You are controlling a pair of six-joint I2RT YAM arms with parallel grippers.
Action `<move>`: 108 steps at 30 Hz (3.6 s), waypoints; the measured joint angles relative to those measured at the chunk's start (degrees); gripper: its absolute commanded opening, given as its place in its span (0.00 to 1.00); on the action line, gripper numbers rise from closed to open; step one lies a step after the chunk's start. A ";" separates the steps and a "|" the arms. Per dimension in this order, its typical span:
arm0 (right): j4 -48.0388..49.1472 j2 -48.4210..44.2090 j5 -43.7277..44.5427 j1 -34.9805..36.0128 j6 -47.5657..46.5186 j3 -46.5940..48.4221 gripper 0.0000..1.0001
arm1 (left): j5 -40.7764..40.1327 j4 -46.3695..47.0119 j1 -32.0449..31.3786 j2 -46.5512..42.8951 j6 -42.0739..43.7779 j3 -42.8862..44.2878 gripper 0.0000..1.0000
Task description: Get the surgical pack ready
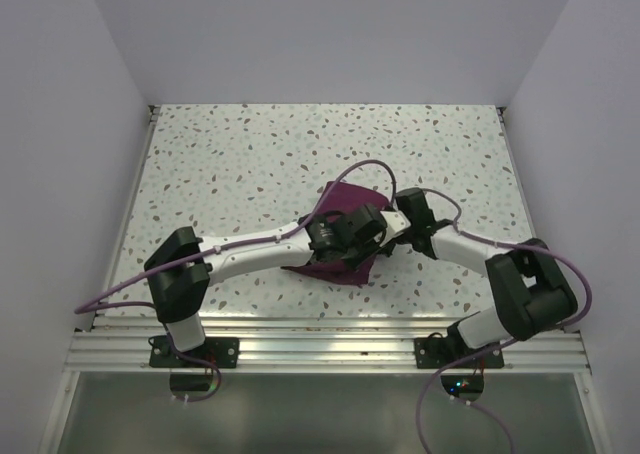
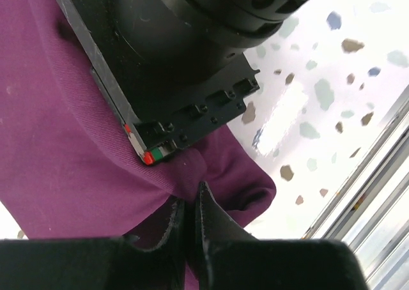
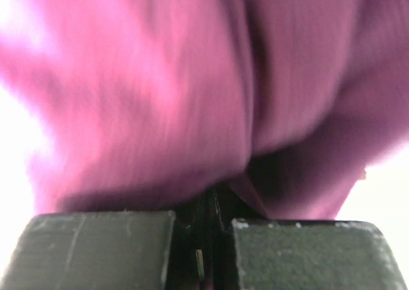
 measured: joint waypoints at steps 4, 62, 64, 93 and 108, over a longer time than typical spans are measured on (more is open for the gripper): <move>-8.22 -5.25 1.29 -3.04 -4.48 0.79 0.00 | 0.31 2.95 -0.15 -0.04 -0.02 0.50 0.00; -7.96 5.20 1.92 -10.36 -11.93 6.80 0.00 | 1.51 2.34 0.22 -0.02 0.04 -1.81 0.00; -8.02 5.07 1.97 -10.36 -12.15 6.49 0.00 | 1.51 2.27 0.22 -0.02 0.04 -1.81 0.00; -34.64 1.33 -4.81 -19.89 -25.44 21.79 0.86 | 4.42 7.17 0.17 -15.10 -2.73 -13.94 1.00; -30.56 4.85 -7.34 -18.05 -19.54 21.31 0.87 | 2.43 8.02 0.17 -2.14 -3.17 -5.14 1.00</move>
